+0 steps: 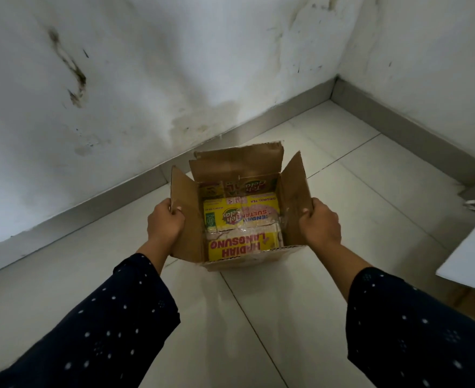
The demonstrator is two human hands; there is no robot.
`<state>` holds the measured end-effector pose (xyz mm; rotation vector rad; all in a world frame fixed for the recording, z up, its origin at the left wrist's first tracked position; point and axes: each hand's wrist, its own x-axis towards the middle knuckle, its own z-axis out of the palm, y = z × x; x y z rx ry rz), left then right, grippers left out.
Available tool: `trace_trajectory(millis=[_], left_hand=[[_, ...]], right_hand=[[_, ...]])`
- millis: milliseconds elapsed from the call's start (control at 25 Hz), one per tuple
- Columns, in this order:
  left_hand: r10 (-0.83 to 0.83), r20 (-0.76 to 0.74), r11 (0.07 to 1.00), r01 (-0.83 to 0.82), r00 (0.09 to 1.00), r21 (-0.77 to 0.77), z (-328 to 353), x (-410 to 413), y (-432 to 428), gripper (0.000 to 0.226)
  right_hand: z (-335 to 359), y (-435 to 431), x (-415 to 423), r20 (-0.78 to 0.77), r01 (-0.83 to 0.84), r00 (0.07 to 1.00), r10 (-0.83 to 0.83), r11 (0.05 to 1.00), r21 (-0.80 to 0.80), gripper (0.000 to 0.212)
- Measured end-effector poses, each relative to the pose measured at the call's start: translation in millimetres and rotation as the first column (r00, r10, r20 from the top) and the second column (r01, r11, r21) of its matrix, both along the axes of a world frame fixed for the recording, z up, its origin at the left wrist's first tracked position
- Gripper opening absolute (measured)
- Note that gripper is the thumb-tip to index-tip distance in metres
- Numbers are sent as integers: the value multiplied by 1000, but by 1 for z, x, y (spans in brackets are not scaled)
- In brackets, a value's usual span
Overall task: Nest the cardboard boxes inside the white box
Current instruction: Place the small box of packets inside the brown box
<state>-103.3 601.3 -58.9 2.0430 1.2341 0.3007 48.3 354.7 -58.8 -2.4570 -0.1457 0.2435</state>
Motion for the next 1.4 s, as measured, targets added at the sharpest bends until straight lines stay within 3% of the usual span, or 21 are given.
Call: trace_trajectory(millis=[360, 760, 920, 1080, 1240, 1400], left_hand=[[-128, 231, 985, 97, 964, 140, 134, 67, -117, 34], [-453, 427, 887, 443, 783, 130, 252, 147, -374, 24], [-565, 449, 797, 599, 692, 80, 257, 171, -473, 16], [-651, 401, 715, 698, 644, 41, 243, 187, -551, 23], [-740, 318, 633, 774, 592, 32, 215, 199, -591, 15], [-794, 200, 590, 807, 574, 21, 174, 216, -604, 29]], right_hand=[[130, -125, 22, 234, 105, 964, -128, 988, 109, 23], [246, -398, 19, 468, 380, 784, -407, 912, 157, 26], [255, -497, 8, 489, 493, 728, -481, 862, 114, 26], [243, -576, -9, 447, 597, 701, -555, 800, 57, 25], [213, -617, -23, 358, 679, 683, -636, 735, 11, 24], [170, -628, -24, 251, 706, 694, -675, 706, -53, 22]])
